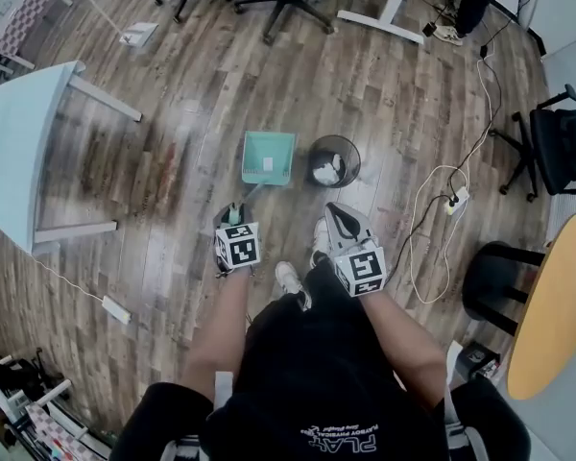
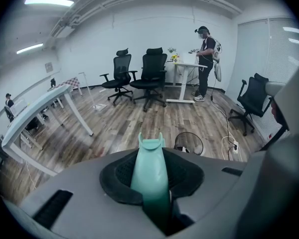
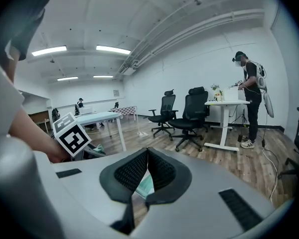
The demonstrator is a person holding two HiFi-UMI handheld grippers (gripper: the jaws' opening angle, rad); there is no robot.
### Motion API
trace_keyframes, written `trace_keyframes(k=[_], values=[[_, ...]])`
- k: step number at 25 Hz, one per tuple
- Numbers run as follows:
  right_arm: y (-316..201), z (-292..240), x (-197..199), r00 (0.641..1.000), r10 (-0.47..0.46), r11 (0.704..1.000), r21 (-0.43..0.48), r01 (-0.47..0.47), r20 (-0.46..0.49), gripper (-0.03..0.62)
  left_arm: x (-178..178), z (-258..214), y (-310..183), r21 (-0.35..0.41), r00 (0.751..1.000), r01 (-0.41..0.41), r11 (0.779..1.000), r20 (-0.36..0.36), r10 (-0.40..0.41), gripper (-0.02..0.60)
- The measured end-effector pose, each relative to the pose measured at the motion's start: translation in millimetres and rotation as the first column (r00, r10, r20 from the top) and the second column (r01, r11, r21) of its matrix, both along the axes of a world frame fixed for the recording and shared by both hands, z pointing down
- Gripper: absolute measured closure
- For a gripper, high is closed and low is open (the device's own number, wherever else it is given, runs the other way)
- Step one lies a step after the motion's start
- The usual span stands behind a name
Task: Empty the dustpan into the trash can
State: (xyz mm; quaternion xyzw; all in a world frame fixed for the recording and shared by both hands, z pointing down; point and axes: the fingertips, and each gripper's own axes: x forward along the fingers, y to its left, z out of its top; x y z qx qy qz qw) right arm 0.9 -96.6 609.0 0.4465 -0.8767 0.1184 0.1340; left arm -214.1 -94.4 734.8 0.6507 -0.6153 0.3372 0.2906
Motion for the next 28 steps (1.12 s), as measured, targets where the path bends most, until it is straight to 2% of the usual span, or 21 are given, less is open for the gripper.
trace_keyframes(k=[9, 15, 28], values=[[-27.2, 28.5, -7.5, 0.998, -0.054, 0.996, -0.067, 0.053, -0.015, 0.57, 7.1, 43.8, -17.6, -0.091, 1.0, 0.025, 0.996, 0.013, -0.023, 0.48], [-36.9, 43.5, -0.5, 0.998, -0.053, 0.994, -0.101, 0.051, -0.024, 0.571, 7.8, 66.0, -27.1, -0.139, 0.999, 0.037, 0.99, 0.015, -0.035, 0.48], [-64.7, 58.4, 2.8, 0.997, -0.071, 0.99, -0.124, 0.068, -0.017, 0.571, 27.4, 90.3, -50.0, -0.185, 0.999, 0.02, 0.983, 0.035, -0.014, 0.479]])
